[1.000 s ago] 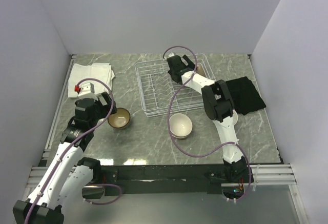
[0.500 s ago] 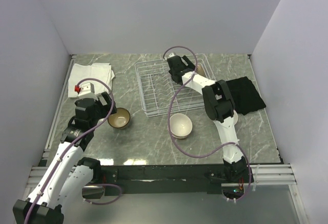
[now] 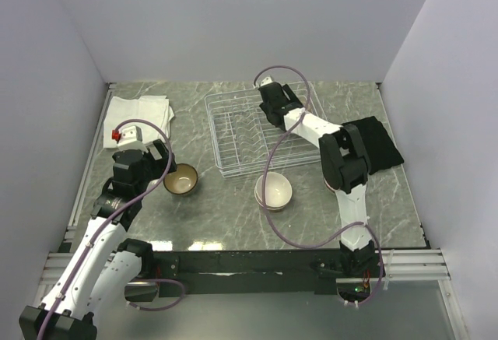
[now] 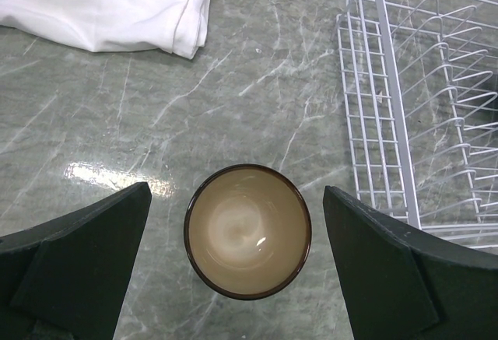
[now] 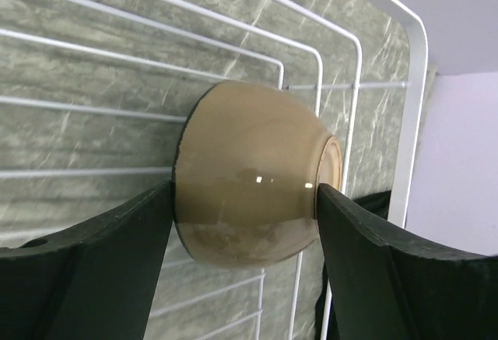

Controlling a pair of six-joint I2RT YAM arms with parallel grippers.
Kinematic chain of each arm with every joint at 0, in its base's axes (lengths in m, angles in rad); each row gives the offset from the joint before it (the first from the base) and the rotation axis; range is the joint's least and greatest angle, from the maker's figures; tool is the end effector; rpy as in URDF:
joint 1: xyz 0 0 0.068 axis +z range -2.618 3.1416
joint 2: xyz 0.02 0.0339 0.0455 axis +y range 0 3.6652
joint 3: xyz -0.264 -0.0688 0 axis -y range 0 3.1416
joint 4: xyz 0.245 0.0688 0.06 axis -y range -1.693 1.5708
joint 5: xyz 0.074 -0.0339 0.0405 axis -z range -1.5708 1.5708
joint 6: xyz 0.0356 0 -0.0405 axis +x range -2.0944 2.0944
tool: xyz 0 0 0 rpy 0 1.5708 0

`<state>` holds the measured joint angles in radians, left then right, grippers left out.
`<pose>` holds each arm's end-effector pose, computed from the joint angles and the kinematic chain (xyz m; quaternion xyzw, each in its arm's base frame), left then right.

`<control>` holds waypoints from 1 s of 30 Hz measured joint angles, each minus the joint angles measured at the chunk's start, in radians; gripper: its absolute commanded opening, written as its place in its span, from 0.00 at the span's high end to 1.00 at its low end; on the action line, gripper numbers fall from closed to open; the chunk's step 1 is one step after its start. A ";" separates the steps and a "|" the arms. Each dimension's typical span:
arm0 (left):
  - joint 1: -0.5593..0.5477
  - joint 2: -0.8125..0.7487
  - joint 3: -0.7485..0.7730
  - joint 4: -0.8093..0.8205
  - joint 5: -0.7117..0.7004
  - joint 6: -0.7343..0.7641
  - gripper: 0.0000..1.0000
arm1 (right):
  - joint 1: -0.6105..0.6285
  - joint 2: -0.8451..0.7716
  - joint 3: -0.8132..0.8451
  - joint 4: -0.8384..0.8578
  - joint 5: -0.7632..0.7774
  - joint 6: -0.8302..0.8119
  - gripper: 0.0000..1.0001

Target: Unload the bowls from the dish rack

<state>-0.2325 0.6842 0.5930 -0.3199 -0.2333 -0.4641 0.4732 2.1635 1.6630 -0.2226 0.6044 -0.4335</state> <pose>0.1619 -0.0299 0.2744 -0.1593 0.8179 -0.0942 0.5447 0.4442 0.2047 0.1992 -0.2711 0.8359 -0.2634 0.3979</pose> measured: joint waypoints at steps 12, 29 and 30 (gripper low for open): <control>0.000 -0.001 0.000 0.001 0.002 0.000 0.01 | 0.000 -0.122 -0.072 -0.051 -0.094 0.158 0.87; 0.000 0.071 0.000 0.082 0.181 0.003 0.01 | -0.030 -0.359 -0.146 -0.153 -0.320 0.433 0.93; 0.000 0.088 0.000 0.098 0.202 0.002 0.01 | -0.032 -0.377 -0.147 -0.159 -0.338 0.447 0.93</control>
<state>-0.2325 0.7723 0.5930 -0.2218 -0.0315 -0.4622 0.4412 1.7870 1.5162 -0.3820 0.2661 0.0132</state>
